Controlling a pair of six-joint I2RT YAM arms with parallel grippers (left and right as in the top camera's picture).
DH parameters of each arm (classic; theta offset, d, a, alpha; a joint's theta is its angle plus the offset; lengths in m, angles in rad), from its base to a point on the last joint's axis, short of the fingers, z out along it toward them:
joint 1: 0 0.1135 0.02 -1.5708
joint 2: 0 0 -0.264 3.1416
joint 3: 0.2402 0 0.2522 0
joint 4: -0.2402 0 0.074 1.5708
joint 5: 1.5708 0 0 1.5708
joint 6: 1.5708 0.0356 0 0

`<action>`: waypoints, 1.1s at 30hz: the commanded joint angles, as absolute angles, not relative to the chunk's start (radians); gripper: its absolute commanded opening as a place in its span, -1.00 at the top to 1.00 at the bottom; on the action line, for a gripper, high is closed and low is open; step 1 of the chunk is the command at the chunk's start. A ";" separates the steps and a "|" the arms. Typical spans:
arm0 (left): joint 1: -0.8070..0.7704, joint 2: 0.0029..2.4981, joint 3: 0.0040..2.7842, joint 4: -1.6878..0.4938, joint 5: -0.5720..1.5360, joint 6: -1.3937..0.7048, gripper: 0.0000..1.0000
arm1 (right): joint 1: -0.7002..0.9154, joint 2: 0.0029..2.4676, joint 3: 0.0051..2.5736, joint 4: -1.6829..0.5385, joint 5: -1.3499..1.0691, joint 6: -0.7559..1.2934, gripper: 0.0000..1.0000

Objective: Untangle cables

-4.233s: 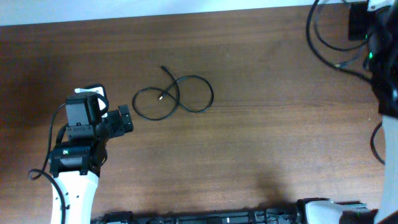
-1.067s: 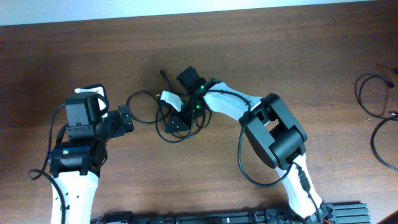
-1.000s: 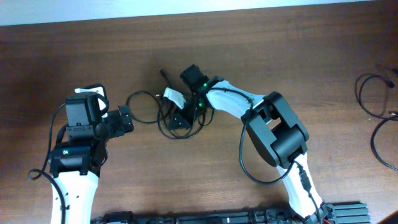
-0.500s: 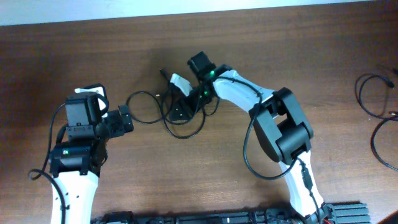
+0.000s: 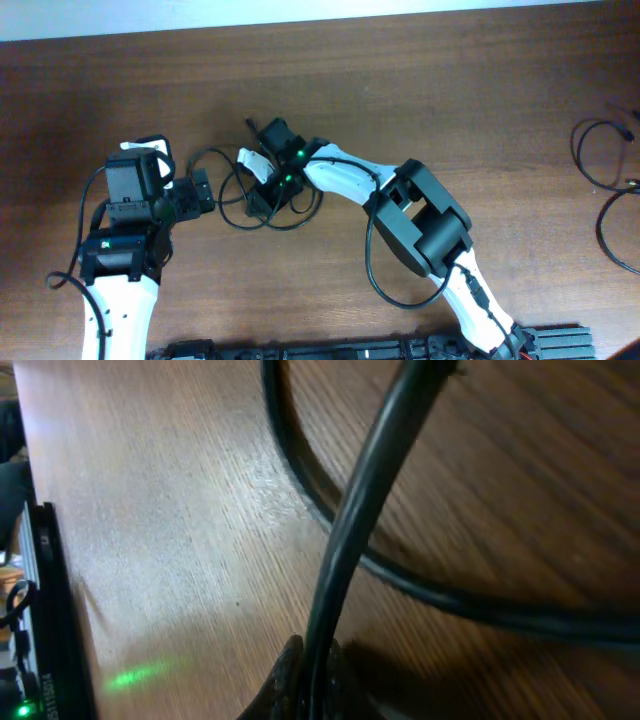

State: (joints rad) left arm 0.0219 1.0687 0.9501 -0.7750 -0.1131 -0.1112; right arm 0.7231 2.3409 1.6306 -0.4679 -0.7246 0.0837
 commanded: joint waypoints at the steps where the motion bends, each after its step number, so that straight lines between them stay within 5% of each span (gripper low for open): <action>1: 0.025 1.061 0.953 -0.776 -0.120 -0.096 -0.98 | 0.674 2.373 1.620 -0.500 -0.726 0.094 0.92; 10: 0.025 1.061 0.953 -0.776 -0.121 -0.096 -0.98 | 0.390 2.123 1.908 -0.996 -0.325 0.057 0.92; 25: 0.025 1.061 0.953 -0.776 -0.120 -0.096 -0.98 | -0.242 1.959 2.106 -0.856 -0.298 0.105 0.92; 33: 0.025 1.061 0.953 -0.776 -0.120 -0.096 -0.98 | -0.409 1.988 2.098 -0.773 -0.189 0.174 0.92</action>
